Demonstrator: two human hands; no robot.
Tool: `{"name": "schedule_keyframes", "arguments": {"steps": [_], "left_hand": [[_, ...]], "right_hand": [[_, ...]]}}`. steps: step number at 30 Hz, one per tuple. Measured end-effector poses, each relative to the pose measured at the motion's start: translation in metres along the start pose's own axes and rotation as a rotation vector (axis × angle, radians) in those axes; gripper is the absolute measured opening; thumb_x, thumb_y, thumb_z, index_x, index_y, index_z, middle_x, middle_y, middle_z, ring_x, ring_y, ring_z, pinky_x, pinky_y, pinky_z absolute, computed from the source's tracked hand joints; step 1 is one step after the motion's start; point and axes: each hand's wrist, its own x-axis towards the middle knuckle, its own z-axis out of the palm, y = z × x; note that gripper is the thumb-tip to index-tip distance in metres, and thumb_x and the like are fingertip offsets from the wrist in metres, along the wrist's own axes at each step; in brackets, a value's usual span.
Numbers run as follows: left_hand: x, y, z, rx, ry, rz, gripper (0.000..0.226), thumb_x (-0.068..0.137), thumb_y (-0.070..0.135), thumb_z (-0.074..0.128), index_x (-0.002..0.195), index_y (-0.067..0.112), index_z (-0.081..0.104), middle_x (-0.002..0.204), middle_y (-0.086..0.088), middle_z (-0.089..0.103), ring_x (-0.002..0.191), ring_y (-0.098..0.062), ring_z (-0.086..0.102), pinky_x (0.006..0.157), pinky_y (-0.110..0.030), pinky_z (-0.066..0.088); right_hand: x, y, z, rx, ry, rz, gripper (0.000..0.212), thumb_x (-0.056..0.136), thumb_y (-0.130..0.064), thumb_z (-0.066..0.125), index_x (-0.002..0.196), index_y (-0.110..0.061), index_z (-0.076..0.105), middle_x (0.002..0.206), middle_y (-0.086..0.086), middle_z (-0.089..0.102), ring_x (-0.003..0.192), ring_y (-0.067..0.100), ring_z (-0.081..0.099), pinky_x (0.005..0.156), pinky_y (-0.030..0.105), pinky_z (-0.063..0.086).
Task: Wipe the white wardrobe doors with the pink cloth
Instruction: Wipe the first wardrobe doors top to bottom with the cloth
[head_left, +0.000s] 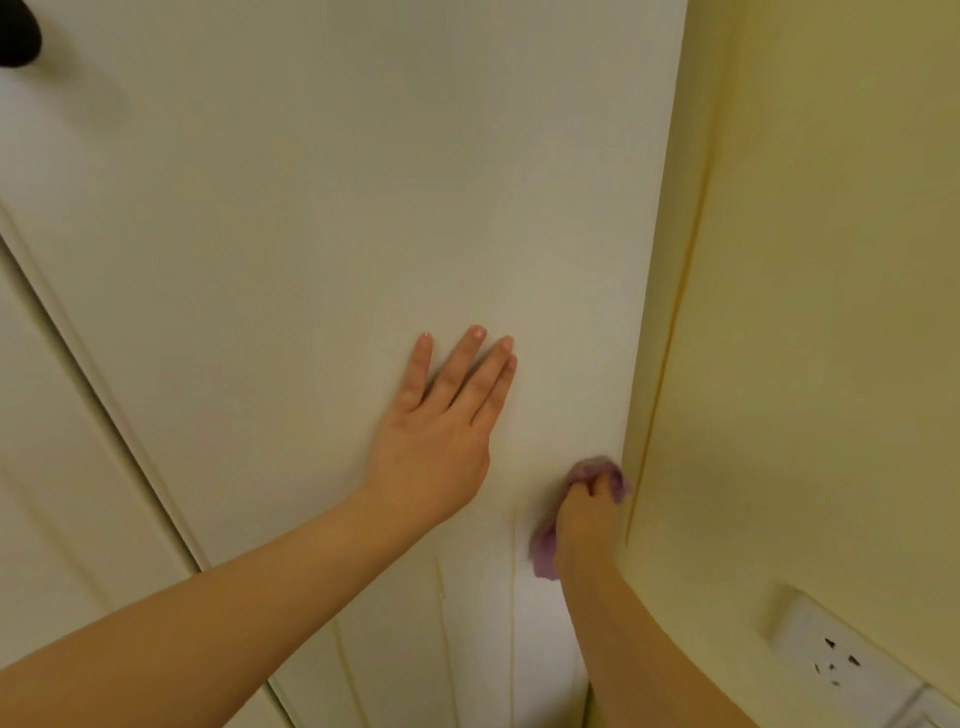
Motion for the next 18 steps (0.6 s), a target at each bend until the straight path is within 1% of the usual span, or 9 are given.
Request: {"name": "schedule_keyframes", "arguments": {"steps": [1, 3, 5, 6, 9, 11, 14, 16, 18], "left_hand": [[0.000, 0.000, 0.001, 0.005, 0.004, -0.003, 0.066, 0.077, 0.020, 0.056, 0.139, 0.004, 0.043, 0.148, -0.008, 0.039, 0.138, -0.029, 0.026, 0.115, -0.053, -0.001], [0.000, 0.002, 0.000, 0.000, -0.003, -0.013, 0.066, 0.076, 0.021, 0.055, 0.139, 0.004, 0.043, 0.148, -0.008, 0.039, 0.138, -0.030, 0.025, 0.115, -0.053, -0.002], [0.001, 0.002, 0.000, -0.005, -0.018, -0.010, 0.068, 0.077, 0.022, 0.055, 0.140, 0.004, 0.041, 0.149, -0.008, 0.038, 0.139, -0.030, 0.024, 0.115, -0.053, -0.003], [0.001, 0.001, 0.000, -0.005, -0.021, -0.010, 0.068, 0.077, 0.022, 0.055, 0.141, 0.004, 0.041, 0.149, -0.008, 0.038, 0.139, -0.029, 0.024, 0.115, -0.053, -0.004], [-0.001, 0.000, 0.001, -0.014, -0.004, -0.008, 0.068, 0.075, 0.020, 0.057, 0.140, 0.005, 0.042, 0.149, -0.008, 0.039, 0.139, -0.028, 0.026, 0.116, -0.053, -0.002], [-0.001, -0.001, 0.000, -0.017, -0.002, -0.002, 0.068, 0.075, 0.019, 0.058, 0.139, 0.004, 0.044, 0.148, -0.008, 0.040, 0.138, -0.028, 0.027, 0.116, -0.053, 0.001], [0.000, -0.001, 0.000, -0.010, 0.001, 0.000, 0.066, 0.075, 0.020, 0.057, 0.138, 0.004, 0.045, 0.148, -0.008, 0.040, 0.138, -0.029, 0.027, 0.115, -0.053, 0.000], [0.001, 0.000, 0.000, -0.009, -0.015, -0.001, 0.066, 0.076, 0.021, 0.055, 0.139, 0.004, 0.044, 0.148, -0.008, 0.039, 0.138, -0.029, 0.025, 0.115, -0.052, -0.002], [0.001, -0.001, -0.001, -0.017, -0.032, 0.006, 0.066, 0.077, 0.020, 0.054, 0.140, 0.004, 0.042, 0.149, -0.008, 0.039, 0.139, -0.029, 0.024, 0.115, -0.052, -0.003]], "right_hand": [[-0.004, -0.007, 0.003, 0.005, 0.000, -0.062, 0.020, 0.097, -0.012, 0.035, 0.112, -0.023, 0.045, 0.107, 0.000, 0.046, 0.097, 0.016, 0.043, 0.083, 0.033, 0.036], [-0.004, -0.022, 0.013, -0.032, -0.010, -0.210, 0.034, 0.098, -0.014, 0.037, 0.129, -0.025, 0.047, 0.122, -0.004, 0.050, 0.113, 0.018, 0.045, 0.096, 0.035, 0.035], [-0.003, -0.033, 0.020, -0.046, -0.026, -0.303, 0.046, 0.100, -0.015, 0.037, 0.144, -0.028, 0.033, 0.142, -0.005, 0.041, 0.131, 0.017, 0.036, 0.106, 0.031, 0.027], [-0.002, -0.032, 0.020, -0.067, -0.008, -0.310, 0.047, 0.100, -0.015, 0.036, 0.145, -0.027, 0.029, 0.144, -0.003, 0.040, 0.131, 0.019, 0.036, 0.105, 0.029, 0.028], [0.004, -0.010, 0.007, -0.090, 0.040, -0.031, 0.043, 0.099, -0.013, 0.034, 0.141, -0.018, 0.035, 0.134, 0.011, 0.046, 0.118, 0.030, 0.045, 0.091, 0.032, 0.034], [0.005, -0.004, 0.005, -0.020, 0.014, 0.124, 0.038, 0.097, -0.010, 0.035, 0.130, -0.025, 0.045, 0.121, 0.009, 0.050, 0.108, 0.028, 0.048, 0.080, 0.029, 0.034], [0.007, -0.033, 0.015, 0.031, 0.029, -0.121, 0.035, 0.094, -0.008, 0.037, 0.109, -0.037, 0.049, 0.106, -0.006, 0.044, 0.100, 0.016, 0.041, 0.075, 0.031, 0.033], [0.007, -0.052, 0.020, -0.011, -0.023, -0.271, 0.042, 0.096, -0.010, 0.035, 0.131, -0.033, 0.043, 0.115, -0.009, 0.039, 0.108, 0.012, 0.036, 0.089, 0.032, 0.032], [0.004, -0.043, 0.018, -0.091, -0.013, -0.288, 0.047, 0.095, -0.019, 0.033, 0.141, -0.024, 0.035, 0.122, -0.004, 0.040, 0.121, 0.018, 0.039, 0.102, 0.035, 0.031]]}}
